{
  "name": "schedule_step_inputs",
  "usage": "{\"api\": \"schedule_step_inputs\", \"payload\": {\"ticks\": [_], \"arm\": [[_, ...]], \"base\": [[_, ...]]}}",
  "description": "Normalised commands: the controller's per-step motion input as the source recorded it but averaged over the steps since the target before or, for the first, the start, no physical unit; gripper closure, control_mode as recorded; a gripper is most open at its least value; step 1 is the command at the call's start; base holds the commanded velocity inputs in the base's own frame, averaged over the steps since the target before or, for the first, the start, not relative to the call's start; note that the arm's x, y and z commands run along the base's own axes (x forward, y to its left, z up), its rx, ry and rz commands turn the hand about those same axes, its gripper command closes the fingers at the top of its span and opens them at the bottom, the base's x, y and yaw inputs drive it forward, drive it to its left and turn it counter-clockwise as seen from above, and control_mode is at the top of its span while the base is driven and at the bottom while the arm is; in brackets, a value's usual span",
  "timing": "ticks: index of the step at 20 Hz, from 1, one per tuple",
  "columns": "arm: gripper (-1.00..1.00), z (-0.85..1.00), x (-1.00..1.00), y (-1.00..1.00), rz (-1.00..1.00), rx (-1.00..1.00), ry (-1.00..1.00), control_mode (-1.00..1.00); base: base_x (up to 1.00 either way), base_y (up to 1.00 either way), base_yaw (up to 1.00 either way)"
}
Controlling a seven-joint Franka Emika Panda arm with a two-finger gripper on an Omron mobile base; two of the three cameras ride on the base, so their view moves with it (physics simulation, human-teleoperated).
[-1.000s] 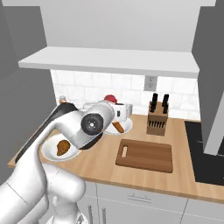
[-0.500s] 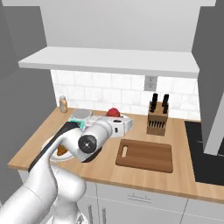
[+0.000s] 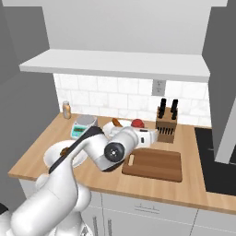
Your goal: From the different types of pastries on the counter, select a croissant and place it on the cutting board. Then retrieve a jar of jam from the cabinet and place it alongside the croissant on the cutting board.
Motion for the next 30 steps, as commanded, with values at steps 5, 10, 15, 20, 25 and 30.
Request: {"api": "schedule_step_inputs", "payload": {"ticks": [5, 10, 15, 20, 25, 30], "arm": [[1.0, -0.32, -0.95, -1.0, 0.0, 0.01, 0.0, -1.0], [1.0, -0.24, -0.16, -0.08, 0.0, -0.02, 0.1, -1.0], [1.0, -0.61, 0.01, 0.03, -0.02, -0.03, 0.25, -1.0], [1.0, -0.07, 0.34, -0.1, 0.0, 0.06, 0.15, -1.0], [1.0, -0.12, 0.05, -0.07, 0.0, 0.03, 0.05, -1.0], [1.0, -0.06, 0.09, -0.17, -0.03, 0.05, 0.0, -1.0]], "base": [[0.0, 0.0, 0.0], [0.0, 0.0, 0.0], [0.0, 0.0, 0.0], [0.0, 0.0, 0.0], [0.0, 0.0, 0.0], [0.0, 0.0, 0.0]]}}
